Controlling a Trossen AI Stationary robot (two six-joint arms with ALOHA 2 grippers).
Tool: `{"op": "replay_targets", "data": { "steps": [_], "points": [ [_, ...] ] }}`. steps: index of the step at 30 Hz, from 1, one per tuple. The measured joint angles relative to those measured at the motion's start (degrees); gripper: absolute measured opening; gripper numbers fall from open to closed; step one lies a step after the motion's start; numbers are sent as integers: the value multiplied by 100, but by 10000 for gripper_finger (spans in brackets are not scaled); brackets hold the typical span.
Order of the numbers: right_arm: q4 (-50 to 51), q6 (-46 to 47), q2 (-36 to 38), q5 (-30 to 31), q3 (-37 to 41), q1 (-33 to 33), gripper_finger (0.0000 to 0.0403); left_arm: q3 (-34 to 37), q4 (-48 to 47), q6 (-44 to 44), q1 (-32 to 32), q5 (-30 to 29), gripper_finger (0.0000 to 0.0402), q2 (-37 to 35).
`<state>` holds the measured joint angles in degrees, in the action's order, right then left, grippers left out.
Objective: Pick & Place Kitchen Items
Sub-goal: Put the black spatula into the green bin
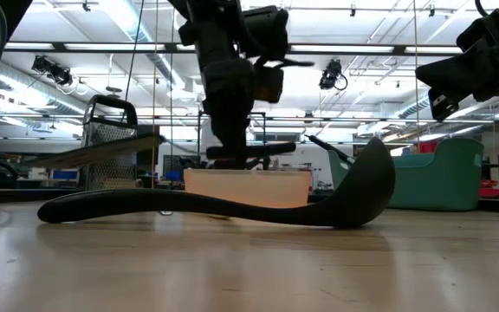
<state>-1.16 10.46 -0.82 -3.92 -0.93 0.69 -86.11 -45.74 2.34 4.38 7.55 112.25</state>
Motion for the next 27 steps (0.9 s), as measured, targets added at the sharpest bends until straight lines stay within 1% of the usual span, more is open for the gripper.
{"op": "replay_targets", "data": {
  "steps": [4,11,17,23,27],
  "points": [
    [-1,-2,0,2,0,2,27,-241,-82,-100,103,-31,119,-7],
    [-1,-39,0,2,0,2,27,-410,-171,-173,242,-24,119,-7],
    [-1,-42,0,2,0,2,27,-785,-561,-297,254,-163,119,-40],
    [-5,-42,0,3,0,1,27,-1048,-638,-278,255,-389,119,-457],
    [-21,-42,0,4,0,2,27,-1071,-585,-174,276,-427,119,-838]
  ]
}}
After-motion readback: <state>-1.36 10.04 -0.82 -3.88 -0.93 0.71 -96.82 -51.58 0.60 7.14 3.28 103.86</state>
